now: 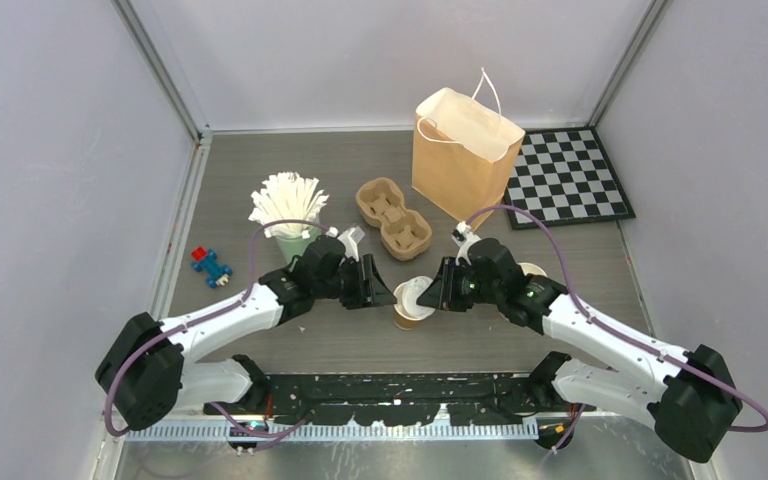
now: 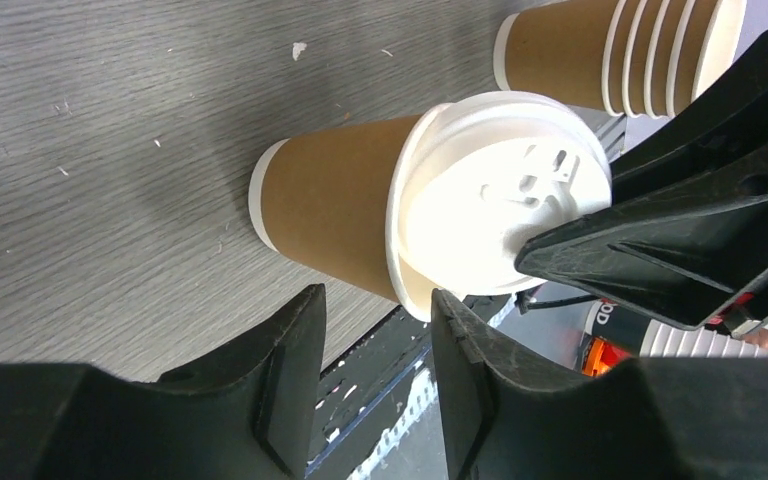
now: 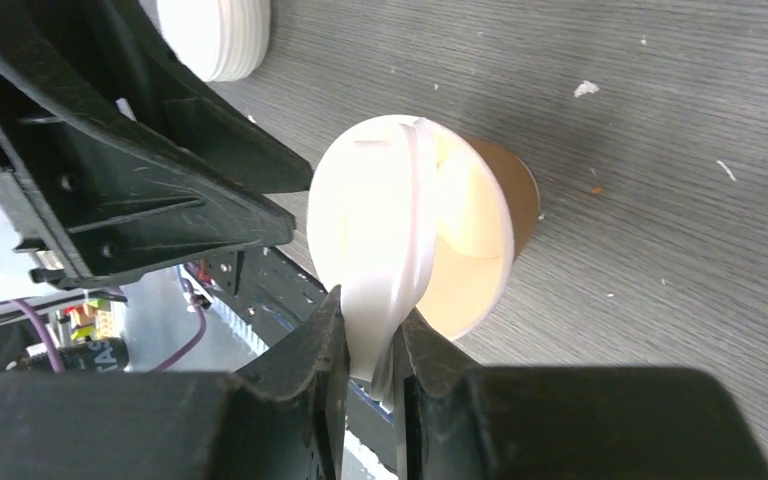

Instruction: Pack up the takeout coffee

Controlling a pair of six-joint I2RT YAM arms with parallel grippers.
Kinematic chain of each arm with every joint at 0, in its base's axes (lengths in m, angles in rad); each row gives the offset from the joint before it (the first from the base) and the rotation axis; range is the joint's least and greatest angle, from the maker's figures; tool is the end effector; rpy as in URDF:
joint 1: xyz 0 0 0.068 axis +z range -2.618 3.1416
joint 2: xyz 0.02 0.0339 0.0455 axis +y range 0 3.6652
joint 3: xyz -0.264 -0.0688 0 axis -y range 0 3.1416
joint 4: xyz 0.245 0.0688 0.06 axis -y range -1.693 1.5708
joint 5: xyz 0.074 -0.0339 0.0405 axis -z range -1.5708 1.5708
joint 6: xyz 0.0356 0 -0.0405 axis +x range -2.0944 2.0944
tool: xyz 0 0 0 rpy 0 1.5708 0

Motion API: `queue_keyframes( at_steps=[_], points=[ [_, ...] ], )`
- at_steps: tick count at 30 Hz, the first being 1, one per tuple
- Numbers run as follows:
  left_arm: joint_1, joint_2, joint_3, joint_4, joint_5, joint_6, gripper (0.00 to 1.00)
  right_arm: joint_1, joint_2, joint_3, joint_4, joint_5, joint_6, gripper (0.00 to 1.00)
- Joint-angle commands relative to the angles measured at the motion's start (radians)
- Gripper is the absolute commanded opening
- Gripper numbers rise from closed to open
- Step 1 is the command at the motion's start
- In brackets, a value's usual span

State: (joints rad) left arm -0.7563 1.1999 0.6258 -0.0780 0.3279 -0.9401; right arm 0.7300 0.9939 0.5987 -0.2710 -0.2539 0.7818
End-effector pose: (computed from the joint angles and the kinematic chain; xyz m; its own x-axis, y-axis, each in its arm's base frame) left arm 0.1727 -0.1787 0.2115 -0.9354 -0.1687 -0.3109 0.1364 0.6388 -0.7572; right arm 0.1509 0.1470 0.2288 -0.8853 0.1229 -0.4485 -0.2380 0.7088 0.6641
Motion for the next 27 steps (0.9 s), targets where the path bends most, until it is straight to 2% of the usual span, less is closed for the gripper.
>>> queue_keyframes(
  at_steps=[1, 8, 13, 16, 19, 23, 27],
  points=[
    [-0.002, -0.046, -0.010, 0.054, 0.009, -0.016, 0.46, -0.003, -0.050, 0.029, 0.071, -0.040, 0.042, 0.22],
    [-0.002, -0.123, 0.019, -0.040, -0.047, 0.019, 0.53, -0.003, -0.071, 0.006, 0.167, -0.097, 0.101, 0.23],
    [-0.002, -0.174, 0.034, -0.102, -0.067, 0.044, 0.58, -0.003, -0.017, 0.007, 0.249, -0.140, 0.115, 0.24],
    [-0.002, -0.222, 0.032, -0.129, -0.093, 0.055, 0.66, -0.003, 0.032, 0.012, 0.304, -0.167, 0.137, 0.23],
    [-0.002, -0.267, 0.031, -0.172, -0.127, 0.066, 0.70, -0.003, 0.081, 0.015, 0.337, -0.189, 0.154, 0.23],
    [-0.002, -0.306, -0.006, -0.152, -0.139, 0.041, 0.71, -0.004, 0.111, 0.003, 0.389, -0.207, 0.180, 0.24],
    [-0.002, -0.266, -0.026, -0.123, -0.130, 0.033, 0.68, -0.004, 0.116, -0.002, 0.351, -0.198, 0.165, 0.25]
  ],
)
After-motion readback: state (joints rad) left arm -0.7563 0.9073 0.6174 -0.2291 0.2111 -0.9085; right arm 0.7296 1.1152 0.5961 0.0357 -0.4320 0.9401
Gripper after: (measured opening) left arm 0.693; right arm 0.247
